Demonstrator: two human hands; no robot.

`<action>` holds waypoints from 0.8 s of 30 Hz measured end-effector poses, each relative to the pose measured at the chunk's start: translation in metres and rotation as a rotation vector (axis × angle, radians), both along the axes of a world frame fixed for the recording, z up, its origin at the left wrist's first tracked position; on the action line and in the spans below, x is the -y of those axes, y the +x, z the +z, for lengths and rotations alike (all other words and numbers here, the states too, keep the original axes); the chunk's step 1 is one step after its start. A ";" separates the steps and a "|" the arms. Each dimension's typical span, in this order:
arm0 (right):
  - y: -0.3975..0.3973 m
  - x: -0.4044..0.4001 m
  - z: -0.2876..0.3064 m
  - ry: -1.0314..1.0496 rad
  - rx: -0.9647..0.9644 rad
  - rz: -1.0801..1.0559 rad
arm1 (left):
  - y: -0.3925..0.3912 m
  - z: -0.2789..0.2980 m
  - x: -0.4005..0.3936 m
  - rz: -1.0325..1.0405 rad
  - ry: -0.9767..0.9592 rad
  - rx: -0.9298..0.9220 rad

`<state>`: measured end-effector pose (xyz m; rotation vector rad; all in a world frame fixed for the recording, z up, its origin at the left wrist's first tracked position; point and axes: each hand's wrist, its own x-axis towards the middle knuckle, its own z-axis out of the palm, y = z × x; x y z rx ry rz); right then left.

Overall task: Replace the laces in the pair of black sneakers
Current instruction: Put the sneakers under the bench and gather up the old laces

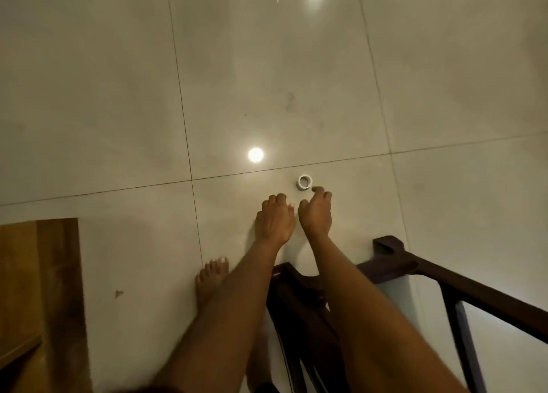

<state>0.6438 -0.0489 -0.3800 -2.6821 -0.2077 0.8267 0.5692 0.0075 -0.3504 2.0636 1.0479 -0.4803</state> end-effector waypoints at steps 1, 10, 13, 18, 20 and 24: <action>0.008 -0.005 -0.016 0.001 -0.006 -0.003 | 0.000 -0.016 -0.002 -0.024 0.003 0.003; 0.036 -0.021 -0.106 0.024 0.061 0.107 | -0.014 -0.096 -0.011 -0.072 0.013 0.023; 0.023 -0.028 -0.093 0.092 0.057 0.121 | -0.022 -0.088 -0.019 -0.033 0.034 0.023; -0.026 -0.052 -0.009 0.129 0.035 0.225 | -0.044 -0.013 -0.041 0.094 0.107 -0.009; -0.050 -0.062 0.042 0.136 0.004 0.236 | -0.058 0.032 -0.053 0.139 0.163 -0.032; -0.101 -0.075 0.144 0.175 -0.032 0.326 | -0.101 0.131 -0.067 0.210 0.265 -0.144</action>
